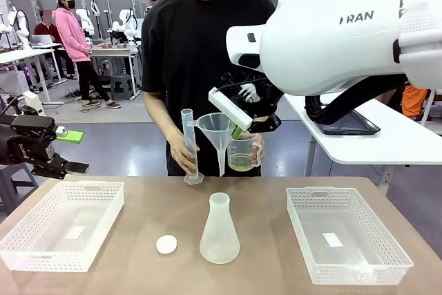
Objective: Prepare the solutions needed for the experiment.
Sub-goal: Pick up the Plastic Funnel and insert it into the Big flask.
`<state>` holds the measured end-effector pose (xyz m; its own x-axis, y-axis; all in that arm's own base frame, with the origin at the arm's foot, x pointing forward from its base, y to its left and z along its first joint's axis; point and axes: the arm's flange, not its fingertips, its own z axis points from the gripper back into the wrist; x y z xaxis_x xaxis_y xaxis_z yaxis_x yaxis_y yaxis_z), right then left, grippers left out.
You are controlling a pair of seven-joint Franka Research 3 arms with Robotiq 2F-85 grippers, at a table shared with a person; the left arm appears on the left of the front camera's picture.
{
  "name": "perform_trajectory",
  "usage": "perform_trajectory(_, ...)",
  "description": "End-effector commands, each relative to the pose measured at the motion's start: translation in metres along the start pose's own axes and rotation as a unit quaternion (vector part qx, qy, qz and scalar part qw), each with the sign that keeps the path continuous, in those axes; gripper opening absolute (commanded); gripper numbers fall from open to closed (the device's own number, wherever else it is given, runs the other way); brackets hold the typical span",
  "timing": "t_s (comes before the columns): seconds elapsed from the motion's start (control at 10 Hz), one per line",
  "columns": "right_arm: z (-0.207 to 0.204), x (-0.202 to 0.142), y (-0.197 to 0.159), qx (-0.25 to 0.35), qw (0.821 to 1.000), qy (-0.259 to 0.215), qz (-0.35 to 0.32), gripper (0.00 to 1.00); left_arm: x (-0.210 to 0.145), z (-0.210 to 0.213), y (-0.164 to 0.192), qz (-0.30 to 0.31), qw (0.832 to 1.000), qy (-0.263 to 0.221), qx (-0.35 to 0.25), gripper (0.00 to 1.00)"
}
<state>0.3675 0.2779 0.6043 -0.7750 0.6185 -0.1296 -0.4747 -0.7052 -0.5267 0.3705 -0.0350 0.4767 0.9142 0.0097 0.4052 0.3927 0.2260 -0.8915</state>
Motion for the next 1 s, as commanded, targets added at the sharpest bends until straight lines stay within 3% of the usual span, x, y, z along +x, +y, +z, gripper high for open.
perform_trajectory(0.0, -0.004, 0.002, 0.008, -0.006, 1.0, -0.001, 0.002, 0.04, 0.002, -0.002, -0.001, -0.003, 1.0, -0.007, -0.013, 1.0)
perform_trajectory(0.9, -0.047, 0.004, 0.033, -0.007, 0.999, -0.04, -0.001, 0.04, 0.002, -0.002, -0.001, -0.003, 1.0, -0.007, -0.013, 1.0)
